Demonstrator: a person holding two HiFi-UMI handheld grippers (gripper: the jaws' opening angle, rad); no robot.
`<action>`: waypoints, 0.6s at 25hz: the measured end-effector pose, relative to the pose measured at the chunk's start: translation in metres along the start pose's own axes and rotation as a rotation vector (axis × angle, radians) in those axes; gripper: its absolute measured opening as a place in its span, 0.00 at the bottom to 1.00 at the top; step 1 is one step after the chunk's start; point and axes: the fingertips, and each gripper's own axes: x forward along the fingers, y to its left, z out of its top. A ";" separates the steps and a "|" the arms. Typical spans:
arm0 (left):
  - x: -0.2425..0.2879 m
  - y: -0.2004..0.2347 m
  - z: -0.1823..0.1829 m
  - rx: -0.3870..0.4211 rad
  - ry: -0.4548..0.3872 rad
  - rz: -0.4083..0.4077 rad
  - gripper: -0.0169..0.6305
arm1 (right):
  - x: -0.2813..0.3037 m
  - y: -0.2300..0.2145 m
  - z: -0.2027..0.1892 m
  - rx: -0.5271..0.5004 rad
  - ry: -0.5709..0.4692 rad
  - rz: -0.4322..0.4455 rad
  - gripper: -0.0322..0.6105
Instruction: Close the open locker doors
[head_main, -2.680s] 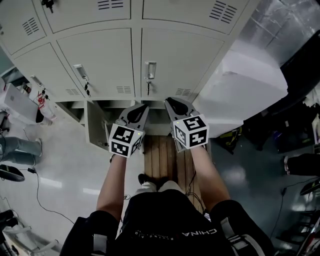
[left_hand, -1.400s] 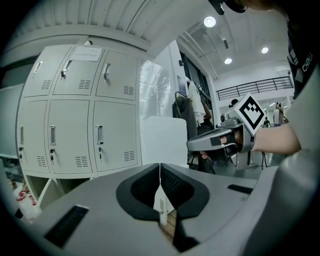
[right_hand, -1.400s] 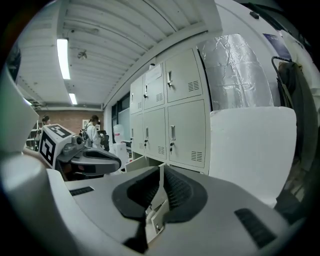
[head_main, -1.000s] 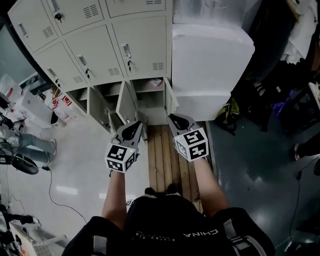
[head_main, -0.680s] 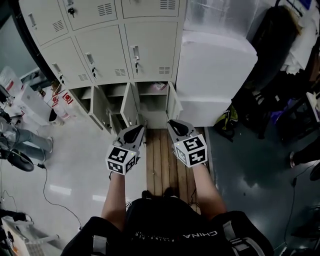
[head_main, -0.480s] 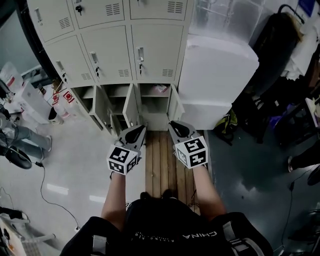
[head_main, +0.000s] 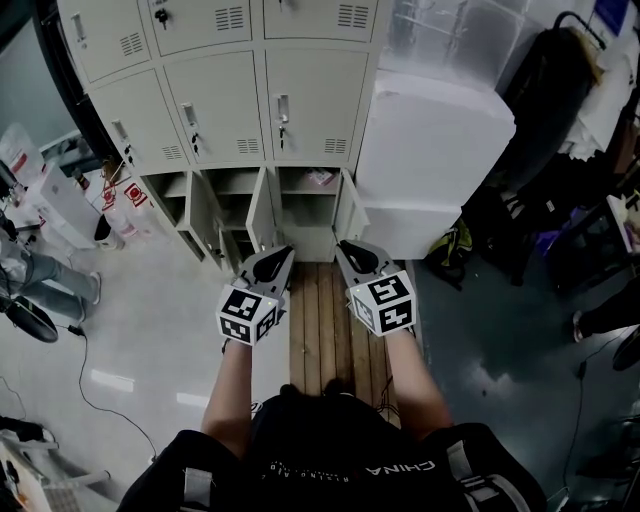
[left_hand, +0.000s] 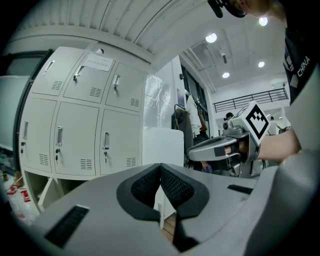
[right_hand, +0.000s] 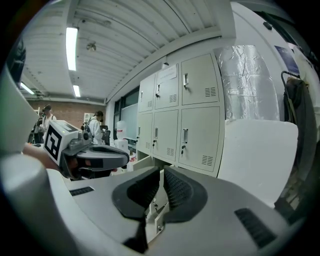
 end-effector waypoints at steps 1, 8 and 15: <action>0.001 0.000 0.000 0.003 -0.002 0.001 0.06 | 0.000 0.000 0.000 -0.001 -0.001 0.000 0.13; 0.007 0.006 0.001 0.015 -0.001 0.026 0.06 | 0.004 -0.002 0.001 0.000 -0.001 -0.001 0.13; 0.015 0.012 0.003 0.017 -0.003 0.042 0.06 | 0.014 -0.007 0.004 0.002 -0.002 0.014 0.13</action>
